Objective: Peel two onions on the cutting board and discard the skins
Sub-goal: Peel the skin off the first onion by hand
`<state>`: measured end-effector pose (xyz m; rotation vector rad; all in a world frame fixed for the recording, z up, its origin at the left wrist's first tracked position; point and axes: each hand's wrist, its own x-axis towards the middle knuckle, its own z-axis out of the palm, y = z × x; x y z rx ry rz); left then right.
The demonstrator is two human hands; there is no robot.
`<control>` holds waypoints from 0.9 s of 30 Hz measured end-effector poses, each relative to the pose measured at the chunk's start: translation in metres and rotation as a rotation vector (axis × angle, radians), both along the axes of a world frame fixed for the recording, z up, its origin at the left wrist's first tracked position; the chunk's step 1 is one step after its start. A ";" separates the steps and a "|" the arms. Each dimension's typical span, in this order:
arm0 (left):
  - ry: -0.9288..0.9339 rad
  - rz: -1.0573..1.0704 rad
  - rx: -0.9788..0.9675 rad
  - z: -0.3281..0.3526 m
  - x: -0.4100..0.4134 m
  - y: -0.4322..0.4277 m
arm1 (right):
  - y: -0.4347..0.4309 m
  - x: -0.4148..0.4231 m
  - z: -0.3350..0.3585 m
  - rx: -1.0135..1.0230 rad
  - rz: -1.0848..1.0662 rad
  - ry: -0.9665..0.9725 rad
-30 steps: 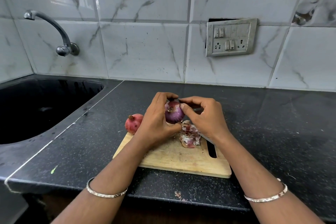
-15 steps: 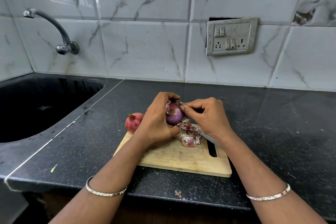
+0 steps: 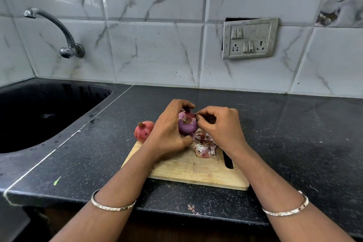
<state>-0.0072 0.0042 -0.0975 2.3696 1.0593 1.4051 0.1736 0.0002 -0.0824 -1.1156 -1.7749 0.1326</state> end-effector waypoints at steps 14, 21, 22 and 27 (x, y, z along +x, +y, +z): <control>0.016 0.015 0.025 0.000 0.002 0.002 | 0.000 0.000 0.001 -0.022 -0.115 0.100; -0.044 0.013 -0.015 0.002 0.001 0.000 | 0.004 0.002 0.000 -0.085 -0.149 0.167; -0.050 0.011 -0.024 0.002 0.001 0.000 | 0.004 0.002 0.000 -0.089 -0.149 0.175; -0.096 -0.022 -0.052 0.003 0.002 0.000 | 0.008 0.003 -0.001 -0.132 -0.144 0.239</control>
